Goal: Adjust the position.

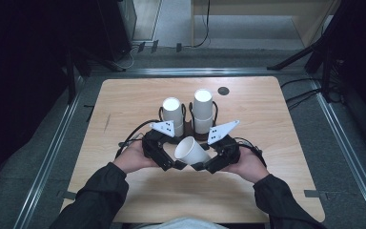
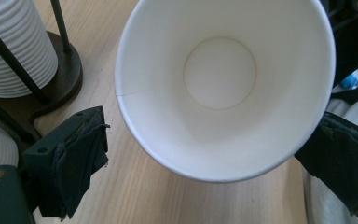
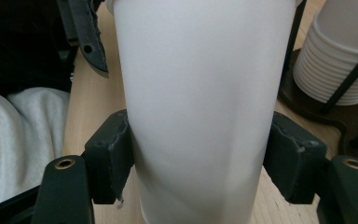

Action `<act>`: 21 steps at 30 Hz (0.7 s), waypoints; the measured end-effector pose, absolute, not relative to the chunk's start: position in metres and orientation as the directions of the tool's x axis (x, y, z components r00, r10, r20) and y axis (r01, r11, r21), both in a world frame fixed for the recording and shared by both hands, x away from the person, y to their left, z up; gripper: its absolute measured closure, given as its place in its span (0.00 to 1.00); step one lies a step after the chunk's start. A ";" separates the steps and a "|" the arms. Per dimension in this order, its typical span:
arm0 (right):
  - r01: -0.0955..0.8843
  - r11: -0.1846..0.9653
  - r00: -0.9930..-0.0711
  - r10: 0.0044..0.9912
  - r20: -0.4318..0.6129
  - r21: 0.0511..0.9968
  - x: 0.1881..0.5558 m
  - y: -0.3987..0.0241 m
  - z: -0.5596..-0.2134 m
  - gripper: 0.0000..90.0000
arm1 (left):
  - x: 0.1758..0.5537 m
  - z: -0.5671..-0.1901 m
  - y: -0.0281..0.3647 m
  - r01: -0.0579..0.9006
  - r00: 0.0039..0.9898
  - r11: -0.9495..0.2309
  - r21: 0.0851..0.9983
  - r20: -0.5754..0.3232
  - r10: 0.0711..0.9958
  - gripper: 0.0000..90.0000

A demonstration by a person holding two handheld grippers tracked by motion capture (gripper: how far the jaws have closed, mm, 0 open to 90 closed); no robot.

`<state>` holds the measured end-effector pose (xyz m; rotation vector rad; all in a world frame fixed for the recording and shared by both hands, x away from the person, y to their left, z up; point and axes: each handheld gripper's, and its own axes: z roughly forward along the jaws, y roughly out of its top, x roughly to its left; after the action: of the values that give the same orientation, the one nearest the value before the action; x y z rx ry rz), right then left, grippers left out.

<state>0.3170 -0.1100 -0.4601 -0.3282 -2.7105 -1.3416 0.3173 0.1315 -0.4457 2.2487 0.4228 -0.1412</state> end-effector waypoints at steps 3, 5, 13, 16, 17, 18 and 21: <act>0.233 0.588 -0.972 0.135 0.190 0.774 0.318 -0.108 -0.459 0.35 | 0.316 -0.446 0.133 0.357 0.932 -0.583 0.730 -0.240 0.270 0.04; 0.229 0.587 -0.973 0.128 0.190 0.777 0.318 -0.107 -0.460 0.35 | 0.315 -0.445 0.135 0.364 0.930 -0.568 0.738 -0.248 0.273 0.04; 0.233 0.570 -0.972 0.113 0.207 0.788 0.319 -0.102 -0.459 0.35 | 0.314 -0.446 0.136 0.396 0.916 -0.505 0.767 -0.294 0.272 0.07; 0.234 0.567 -0.972 0.111 0.208 0.790 0.319 -0.101 -0.459 0.35 | 0.314 -0.446 0.136 0.393 0.918 -0.483 0.783 -0.298 0.263 0.13; 0.234 0.567 -0.972 0.111 0.208 0.790 0.319 -0.101 -0.459 0.35 | 0.314 -0.446 0.136 0.393 0.918 -0.483 0.783 -0.298 0.263 0.17; 0.234 0.568 -0.972 0.110 0.209 0.789 0.319 -0.101 -0.459 0.35 | 0.314 -0.446 0.137 0.395 0.916 -0.472 0.788 -0.303 0.261 0.17; 0.237 0.562 -0.971 0.112 0.211 0.793 0.319 -0.102 -0.459 0.35 | 0.314 -0.445 0.138 0.401 0.914 -0.455 0.795 -0.312 0.261 0.19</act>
<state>0.3188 -0.1015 -0.4586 -0.2983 -2.6538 -1.3777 0.3139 0.1378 -0.4447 2.0698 0.4744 -0.1763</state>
